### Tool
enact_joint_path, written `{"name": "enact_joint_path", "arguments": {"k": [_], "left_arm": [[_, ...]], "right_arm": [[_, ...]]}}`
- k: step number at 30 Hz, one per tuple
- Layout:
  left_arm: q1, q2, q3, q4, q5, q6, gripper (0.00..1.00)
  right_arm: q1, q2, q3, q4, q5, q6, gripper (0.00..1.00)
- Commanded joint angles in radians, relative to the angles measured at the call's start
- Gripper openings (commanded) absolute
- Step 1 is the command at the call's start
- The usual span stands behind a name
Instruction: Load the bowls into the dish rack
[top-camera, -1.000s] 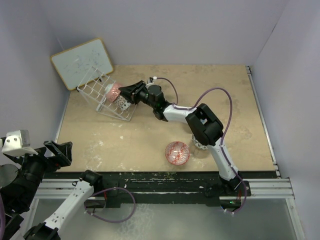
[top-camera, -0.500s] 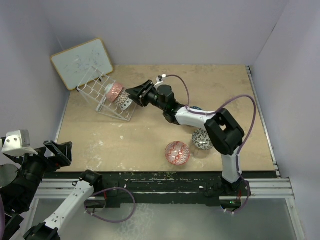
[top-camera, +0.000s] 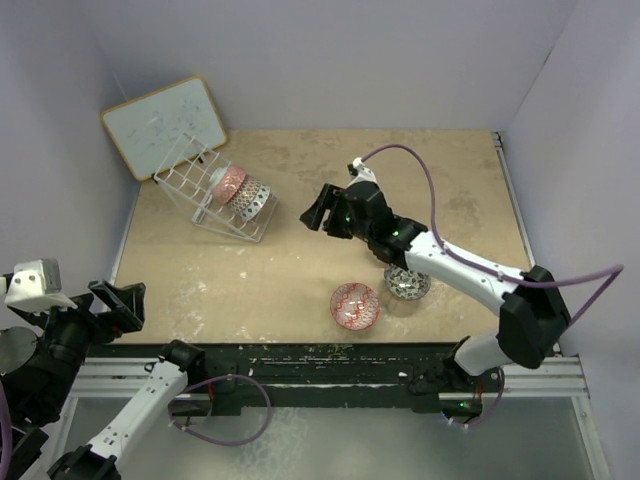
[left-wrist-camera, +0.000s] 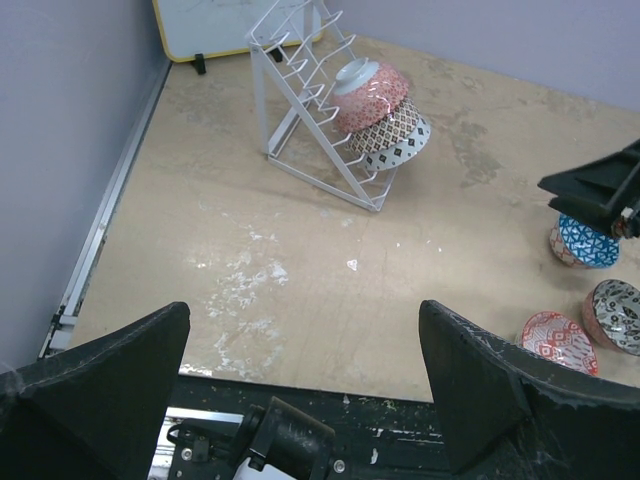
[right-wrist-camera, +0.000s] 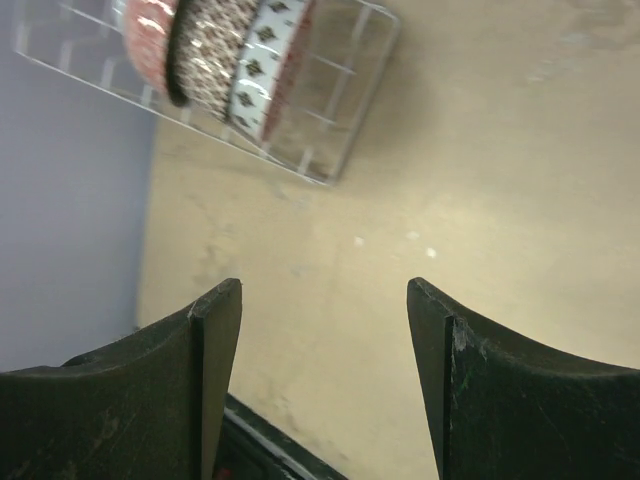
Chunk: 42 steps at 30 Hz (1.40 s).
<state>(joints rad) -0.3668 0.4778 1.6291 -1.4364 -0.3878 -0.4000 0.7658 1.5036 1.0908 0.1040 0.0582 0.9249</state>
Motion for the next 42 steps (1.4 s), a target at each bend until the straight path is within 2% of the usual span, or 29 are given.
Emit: {"name": "enact_joint_path", "arguments": {"k": [1,3,6,16,20,29,34,39,42], "left_arm": [[0.002,0.011,-0.011,0.050,0.002,0.009,0.99],[0.002,0.013,-0.018,0.057,0.006,0.009,0.99],[0.003,0.011,-0.033,0.064,0.012,0.007,0.99],[0.003,0.003,-0.031,0.046,0.023,-0.008,0.99],[0.002,-0.009,-0.034,0.040,0.020,-0.015,0.99],[0.002,-0.020,-0.038,0.025,0.009,-0.011,0.99],[0.002,-0.031,-0.038,0.019,0.000,-0.011,0.99],[0.003,-0.037,-0.044,0.014,-0.006,-0.011,0.99],[0.001,-0.041,-0.049,0.015,-0.006,-0.012,0.99]], "right_arm": [[0.078,-0.097,0.000,-0.368,0.229,-0.196,0.70],[0.146,-0.104,0.007,-0.486,0.303,-0.198,0.69],[0.228,-0.073,0.008,-0.601,0.332,-0.169,0.69],[0.412,0.024,0.014,-0.774,0.412,-0.072,0.63],[0.447,0.070,0.006,-0.796,0.415,-0.049,0.56],[0.496,0.183,0.065,-0.823,0.447,-0.027,0.47],[0.502,0.212,0.084,-0.847,0.464,-0.022,0.31],[0.505,0.229,0.091,-0.874,0.483,-0.016,0.25],[0.505,0.235,0.087,-0.870,0.480,-0.016,0.18]]}}
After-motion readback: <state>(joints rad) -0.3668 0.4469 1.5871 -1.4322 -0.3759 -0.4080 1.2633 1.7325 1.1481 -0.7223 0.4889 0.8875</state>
